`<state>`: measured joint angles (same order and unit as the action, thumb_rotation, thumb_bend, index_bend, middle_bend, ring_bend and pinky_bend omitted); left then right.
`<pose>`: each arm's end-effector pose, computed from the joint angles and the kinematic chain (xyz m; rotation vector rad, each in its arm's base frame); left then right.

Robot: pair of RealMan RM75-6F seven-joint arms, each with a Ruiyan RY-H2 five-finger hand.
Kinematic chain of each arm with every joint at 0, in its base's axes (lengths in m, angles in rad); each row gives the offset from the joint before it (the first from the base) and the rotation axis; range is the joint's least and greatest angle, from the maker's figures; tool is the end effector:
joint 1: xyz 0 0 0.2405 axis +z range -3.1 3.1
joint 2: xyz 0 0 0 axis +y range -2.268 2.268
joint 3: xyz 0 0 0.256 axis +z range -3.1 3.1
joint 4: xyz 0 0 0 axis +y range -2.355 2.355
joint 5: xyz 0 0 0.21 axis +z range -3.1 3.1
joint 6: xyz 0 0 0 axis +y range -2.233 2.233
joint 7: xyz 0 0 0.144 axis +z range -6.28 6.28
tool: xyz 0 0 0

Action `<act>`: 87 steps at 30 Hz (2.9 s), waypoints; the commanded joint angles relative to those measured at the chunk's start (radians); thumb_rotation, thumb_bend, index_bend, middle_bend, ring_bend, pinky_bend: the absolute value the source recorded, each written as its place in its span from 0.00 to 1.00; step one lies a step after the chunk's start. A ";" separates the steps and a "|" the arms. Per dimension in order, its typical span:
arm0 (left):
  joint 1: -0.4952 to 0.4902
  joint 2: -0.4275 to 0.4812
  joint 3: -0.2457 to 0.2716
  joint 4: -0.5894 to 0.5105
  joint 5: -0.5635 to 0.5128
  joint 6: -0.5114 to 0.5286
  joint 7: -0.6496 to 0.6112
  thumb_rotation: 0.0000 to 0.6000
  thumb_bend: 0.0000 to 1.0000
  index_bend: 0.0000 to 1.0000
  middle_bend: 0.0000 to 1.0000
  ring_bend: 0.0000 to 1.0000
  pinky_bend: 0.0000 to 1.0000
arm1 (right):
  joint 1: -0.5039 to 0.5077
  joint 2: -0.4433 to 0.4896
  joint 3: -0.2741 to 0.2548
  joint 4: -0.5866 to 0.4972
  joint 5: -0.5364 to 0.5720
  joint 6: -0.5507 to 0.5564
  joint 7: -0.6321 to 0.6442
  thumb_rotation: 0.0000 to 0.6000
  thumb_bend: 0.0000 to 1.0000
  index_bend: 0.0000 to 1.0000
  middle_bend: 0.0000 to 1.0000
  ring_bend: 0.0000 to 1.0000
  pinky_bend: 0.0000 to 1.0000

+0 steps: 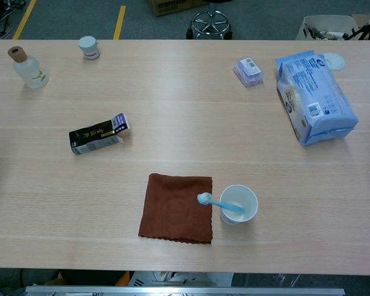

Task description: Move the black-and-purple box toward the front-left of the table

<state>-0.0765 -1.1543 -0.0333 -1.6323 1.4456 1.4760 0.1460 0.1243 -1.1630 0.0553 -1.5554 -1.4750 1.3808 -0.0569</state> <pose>-0.3143 0.1741 0.1450 -1.3848 -0.8844 -0.7875 -0.3198 -0.1948 0.1388 1.4597 -0.9099 0.8119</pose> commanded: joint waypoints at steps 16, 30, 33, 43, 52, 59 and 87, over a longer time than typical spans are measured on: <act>0.001 -0.012 0.004 0.006 0.003 -0.007 0.003 1.00 0.20 0.31 0.29 0.18 0.33 | 0.017 -0.004 -0.002 0.008 -0.012 -0.011 0.020 1.00 0.02 0.40 0.34 0.23 0.35; -0.055 0.003 0.030 -0.018 0.084 -0.091 -0.178 1.00 0.20 0.31 0.00 0.00 0.20 | 0.039 -0.003 0.033 -0.005 -0.030 0.024 0.017 1.00 0.02 0.40 0.32 0.23 0.35; -0.075 0.008 0.037 -0.028 0.096 -0.126 -0.196 1.00 0.20 0.31 0.00 0.00 0.13 | 0.048 0.014 0.044 -0.023 -0.036 0.028 0.017 1.00 0.02 0.40 0.31 0.23 0.35; -0.154 -0.008 0.037 -0.039 0.088 -0.247 -0.179 1.00 0.19 0.28 0.00 0.00 0.01 | 0.066 0.084 0.093 -0.104 0.010 0.033 -0.032 1.00 0.01 0.40 0.22 0.22 0.36; -0.210 -0.054 0.023 -0.019 0.052 -0.323 -0.156 1.00 0.17 0.20 0.00 0.00 0.00 | 0.079 0.097 0.112 -0.096 0.041 0.025 -0.016 1.00 0.01 0.40 0.18 0.22 0.36; -0.253 -0.109 0.006 0.019 -0.004 -0.389 -0.150 1.00 0.17 0.20 0.00 0.00 0.00 | 0.074 0.100 0.115 -0.081 0.055 0.031 0.007 1.00 0.01 0.40 0.18 0.22 0.36; -0.359 -0.252 0.005 0.218 -0.099 -0.531 -0.096 1.00 0.17 0.17 0.00 0.00 0.00 | 0.061 0.098 0.098 -0.074 0.069 0.033 0.019 1.00 0.01 0.40 0.18 0.22 0.35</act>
<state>-0.4265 -1.4047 -0.0340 -1.4203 1.3542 0.9607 0.0367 0.1852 -1.0648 0.1537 -1.6296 -1.4060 1.4141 -0.0377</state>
